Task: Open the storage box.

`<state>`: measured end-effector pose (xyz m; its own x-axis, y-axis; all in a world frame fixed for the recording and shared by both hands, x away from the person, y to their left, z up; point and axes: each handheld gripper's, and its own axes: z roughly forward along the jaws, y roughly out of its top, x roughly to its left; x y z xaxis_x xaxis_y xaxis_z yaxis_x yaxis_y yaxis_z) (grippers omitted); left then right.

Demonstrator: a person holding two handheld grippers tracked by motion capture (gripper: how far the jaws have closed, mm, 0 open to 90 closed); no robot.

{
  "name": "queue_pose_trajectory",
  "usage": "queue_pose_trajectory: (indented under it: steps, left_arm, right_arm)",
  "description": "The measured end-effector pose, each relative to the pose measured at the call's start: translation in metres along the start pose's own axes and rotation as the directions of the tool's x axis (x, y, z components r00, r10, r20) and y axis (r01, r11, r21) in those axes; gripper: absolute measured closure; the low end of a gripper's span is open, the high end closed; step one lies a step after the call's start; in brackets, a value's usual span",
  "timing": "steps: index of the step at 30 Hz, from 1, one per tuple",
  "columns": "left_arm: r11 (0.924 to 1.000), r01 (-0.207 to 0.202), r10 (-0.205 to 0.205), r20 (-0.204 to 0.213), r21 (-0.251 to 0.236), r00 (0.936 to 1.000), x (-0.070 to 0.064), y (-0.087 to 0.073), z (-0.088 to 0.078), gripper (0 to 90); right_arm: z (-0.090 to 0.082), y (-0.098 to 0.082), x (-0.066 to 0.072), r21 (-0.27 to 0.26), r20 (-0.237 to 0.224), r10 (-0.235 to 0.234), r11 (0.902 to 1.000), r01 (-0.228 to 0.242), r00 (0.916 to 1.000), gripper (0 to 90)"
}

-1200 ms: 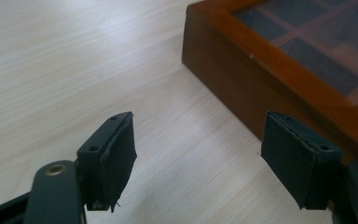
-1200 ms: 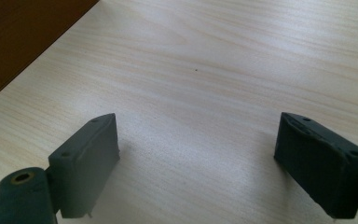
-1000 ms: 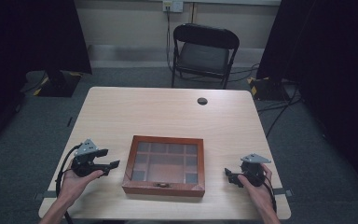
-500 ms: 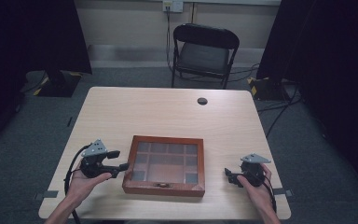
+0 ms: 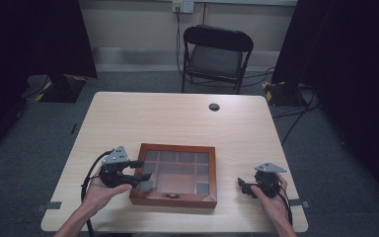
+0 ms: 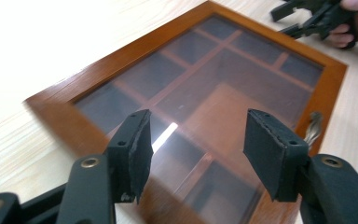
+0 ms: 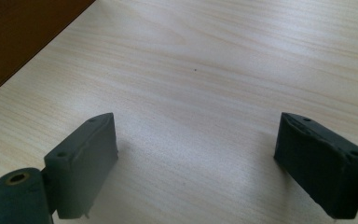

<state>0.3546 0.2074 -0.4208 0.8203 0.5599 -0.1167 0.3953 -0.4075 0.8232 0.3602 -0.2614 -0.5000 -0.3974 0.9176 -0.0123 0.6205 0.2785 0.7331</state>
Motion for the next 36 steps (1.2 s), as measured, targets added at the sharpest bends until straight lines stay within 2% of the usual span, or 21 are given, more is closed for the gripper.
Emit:
queue_pose_trajectory:
  steps: [2, 5, 7, 9, 11, 14, 15, 16, 17, 18, 19, 21, 22, 24, 31, 33, 34, 36]
  left_arm:
    - [1.0000, 0.000, 0.000, 0.003, -0.001, 1.0000, -0.002, 0.002, 0.002, 42.0]
    - [0.9998, -0.017, 0.017, 0.031, 0.009, 0.9994, -0.009, 0.008, 0.011, 42.4]
    - [1.0000, -0.004, 0.003, 0.033, 0.003, 0.9995, -0.010, 0.010, 0.013, 42.0]
    - [1.0000, -0.006, 0.006, 0.030, 0.006, 0.9995, -0.012, 0.012, 0.017, 41.6]
    - [1.0000, 0.002, -0.002, 0.060, 0.002, 0.9982, -0.014, 0.014, 0.021, 42.9]
    - [0.9996, -0.015, 0.013, 0.091, 0.023, 0.9957, -0.019, 0.015, 0.027, 46.3]
    - [0.9990, -0.030, 0.026, 0.113, 0.033, 0.9932, -0.023, 0.016, 0.030, 47.8]
    - [0.9990, -0.030, 0.026, 0.113, 0.033, 0.9932, -0.023, 0.016, 0.030, 48.4]
    - [0.9983, -0.045, 0.039, 0.138, 0.037, 0.9896, -0.026, 0.017, 0.032, 49.4]
    - [0.9983, -0.045, 0.039, 0.138, 0.037, 0.9896, -0.026, 0.017, 0.032, 50.5]
    - [0.9978, -0.052, 0.044, 0.165, 0.042, 0.9854, -0.030, 0.017, 0.034, 51.1]
    - [0.9970, -0.063, 0.054, 0.172, 0.045, 0.9836, -0.032, 0.016, 0.036, 51.2]
    - [0.9935, -0.098, 0.086, 0.181, 0.058, 0.9797, -0.035, 0.015, 0.038, 51.4]
    - [0.9911, -0.115, 0.100, 0.188, 0.067, 0.9770, -0.038, 0.014, 0.040, 51.6]
    - [0.9885, -0.126, 0.102, 0.249, 0.084, 0.9632, -0.045, 0.011, 0.046, 60.2]
    - [0.9876, -0.130, 0.102, 0.270, 0.088, 0.9575, -0.047, 0.009, 0.049, 62.1]
    - [0.9873, -0.130, 0.101, 0.271, 0.091, 0.9572, -0.049, 0.008, 0.050, 63.4]
    - [0.9845, -0.145, 0.112, 0.283, 0.099, 0.9527, -0.051, 0.007, 0.051, 66.5]
  right_arm:
    - [0.000, 0.000, 0.000, 0.000, 0.000, 0.000, 1.0000, 0.000, 1.0000, 12.1]
    - [0.000, 0.000, 0.000, 0.000, 0.000, 0.000, 1.0000, 0.000, 1.0000, 12.1]
    - [0.000, 0.000, 0.000, 0.000, 0.000, 0.000, 1.0000, 0.000, 1.0000, 12.1]
    - [0.000, 0.000, 0.000, 0.000, 0.000, 0.000, 1.0000, 0.000, 1.0000, 12.1]
    - [0.000, 0.000, 0.000, 0.000, 0.001, 0.002, 1.0000, -0.002, 1.0000, 12.1]
    - [0.000, 0.000, 0.000, -0.001, 0.001, 0.001, 1.0000, -0.001, 1.0000, 12.1]
    - [0.000, 0.000, 0.000, -0.001, 0.001, 0.001, 1.0000, -0.001, 1.0000, 12.1]
    - [0.000, 0.000, 0.000, -0.001, 0.001, 0.001, 1.0000, -0.001, 1.0000, 12.1]
    - [0.000, 0.000, 0.000, -0.001, 0.001, 0.001, 1.0000, -0.001, 1.0000, 12.1]
    - [0.001, 0.000, 0.000, -0.001, 0.001, 0.001, 1.0000, -0.001, 1.0000, 12.1]
    - [0.001, 0.000, 0.000, -0.001, 0.000, 0.001, 1.0000, -0.001, 1.0000, 12.1]
    - [0.001, 0.000, 0.000, -0.001, 0.001, 0.001, 1.0000, -0.001, 1.0000, 12.1]
    - [0.001, 0.001, 0.000, -0.001, 0.002, 0.001, 1.0000, -0.001, 1.0000, 12.1]
    - [0.001, 0.001, 0.000, -0.001, 0.004, 0.004, 1.0000, -0.004, 1.0000, 12.0]
    - [0.001, 0.001, 0.000, -0.001, 0.004, 0.004, 1.0000, -0.004, 1.0000, 12.0]
    - [0.001, 0.001, 0.000, -0.001, 0.006, 0.004, 1.0000, -0.004, 1.0000, 12.0]
    - [0.001, 0.001, 0.000, -0.001, 0.006, 0.004, 1.0000, -0.004, 1.0000, 12.0]
    - [0.001, 0.001, 0.001, -0.001, 0.006, 0.005, 1.0000, -0.005, 1.0000, 12.0]
